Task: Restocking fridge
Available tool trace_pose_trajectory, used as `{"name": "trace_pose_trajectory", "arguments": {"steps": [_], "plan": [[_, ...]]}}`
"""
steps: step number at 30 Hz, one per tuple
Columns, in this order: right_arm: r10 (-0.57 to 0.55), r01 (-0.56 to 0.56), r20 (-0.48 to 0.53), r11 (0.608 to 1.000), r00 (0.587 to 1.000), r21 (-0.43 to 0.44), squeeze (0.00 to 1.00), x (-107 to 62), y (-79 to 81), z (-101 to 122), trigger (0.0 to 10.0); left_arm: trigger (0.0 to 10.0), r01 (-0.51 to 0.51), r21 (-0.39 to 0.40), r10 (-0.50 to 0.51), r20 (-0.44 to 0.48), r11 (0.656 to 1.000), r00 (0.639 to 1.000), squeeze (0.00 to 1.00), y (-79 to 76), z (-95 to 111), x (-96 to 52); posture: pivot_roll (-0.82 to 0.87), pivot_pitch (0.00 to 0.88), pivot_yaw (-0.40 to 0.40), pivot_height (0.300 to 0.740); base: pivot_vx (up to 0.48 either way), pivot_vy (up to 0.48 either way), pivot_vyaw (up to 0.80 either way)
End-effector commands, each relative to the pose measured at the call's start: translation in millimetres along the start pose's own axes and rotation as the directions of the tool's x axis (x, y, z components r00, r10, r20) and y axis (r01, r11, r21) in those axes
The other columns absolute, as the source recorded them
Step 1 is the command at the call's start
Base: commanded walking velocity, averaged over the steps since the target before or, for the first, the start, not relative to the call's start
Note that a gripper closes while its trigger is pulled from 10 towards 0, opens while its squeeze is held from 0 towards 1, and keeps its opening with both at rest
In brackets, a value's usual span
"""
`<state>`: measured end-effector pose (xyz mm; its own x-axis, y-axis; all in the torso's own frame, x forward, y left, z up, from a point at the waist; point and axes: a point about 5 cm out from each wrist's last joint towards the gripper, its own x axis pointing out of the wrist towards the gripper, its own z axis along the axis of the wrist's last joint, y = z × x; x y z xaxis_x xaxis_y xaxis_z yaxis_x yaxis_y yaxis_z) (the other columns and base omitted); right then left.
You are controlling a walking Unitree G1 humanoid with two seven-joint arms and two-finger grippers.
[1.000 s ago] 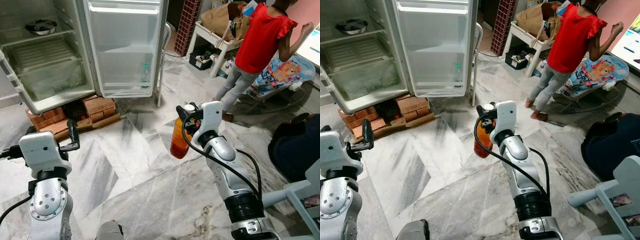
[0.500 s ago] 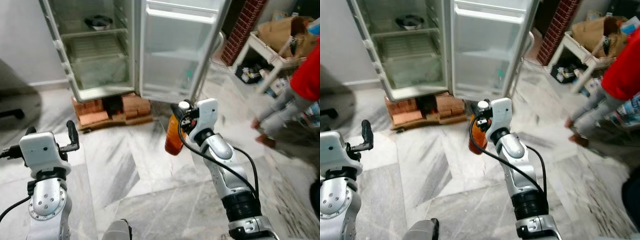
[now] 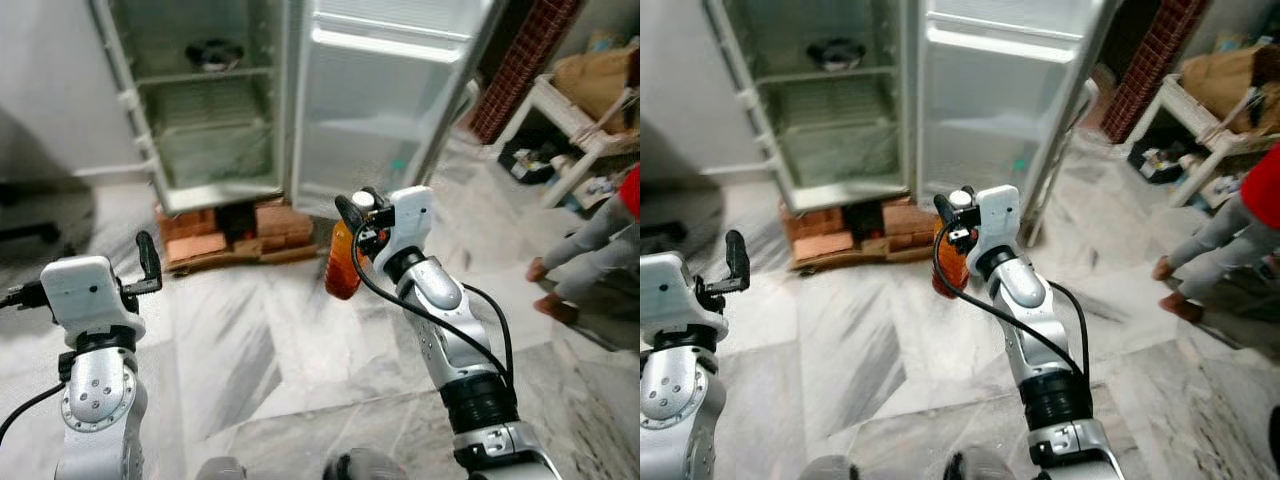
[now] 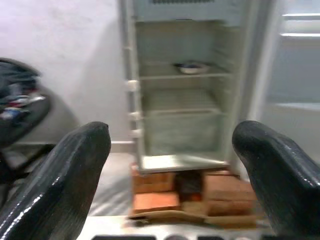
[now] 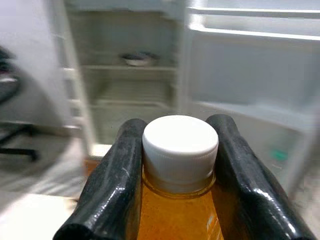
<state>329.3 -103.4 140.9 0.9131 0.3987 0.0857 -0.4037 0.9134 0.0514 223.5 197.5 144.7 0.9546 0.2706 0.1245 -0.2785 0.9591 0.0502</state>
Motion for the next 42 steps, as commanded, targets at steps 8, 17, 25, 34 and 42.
{"name": "trace_pose_trajectory", "arguments": {"steps": [8,17,25,34,42], "plan": [[0.018,-0.016,0.083,1.000,0.996,-0.016,0.00,9.0,4.4,21,10.0,10.0,-0.041,0.036,0.040,0.020,0.999,0.999,0.00,11.6,11,0.8,0.10,0.140,-0.076,0.740,0.445,0.000,0.00],[-0.018,0.018,0.009,1.000,1.000,0.014,0.00,1.2,1.9,-3,10.0,10.0,-0.083,0.026,0.084,-0.044,0.996,0.996,0.00,13.1,-4,-6.9,0.12,0.149,-0.116,0.740,0.443,0.000,0.00],[-0.024,0.023,0.011,1.000,1.000,0.018,0.00,1.4,1.9,-5,10.0,10.0,-0.079,0.051,0.082,-0.074,0.996,0.994,0.00,17.2,-11,-18.6,0.11,0.150,-0.098,0.740,0.442,0.000,0.00],[-0.013,0.012,0.030,1.000,0.999,0.021,0.00,8.7,3.7,1,10.0,10.0,-0.083,0.043,0.085,-0.042,0.996,0.996,0.00,14.4,-4,-8.8,0.10,0.158,-0.104,0.740,0.442,0.000,0.00],[-0.004,0.003,0.020,1.000,1.000,0.028,0.00,7.3,6.9,-2,10.0,10.0,-0.095,0.035,0.097,-0.060,0.995,0.993,0.00,15.6,-7,-12.3,0.10,0.165,-0.111,0.740,0.443,0.000,0.00]]}}
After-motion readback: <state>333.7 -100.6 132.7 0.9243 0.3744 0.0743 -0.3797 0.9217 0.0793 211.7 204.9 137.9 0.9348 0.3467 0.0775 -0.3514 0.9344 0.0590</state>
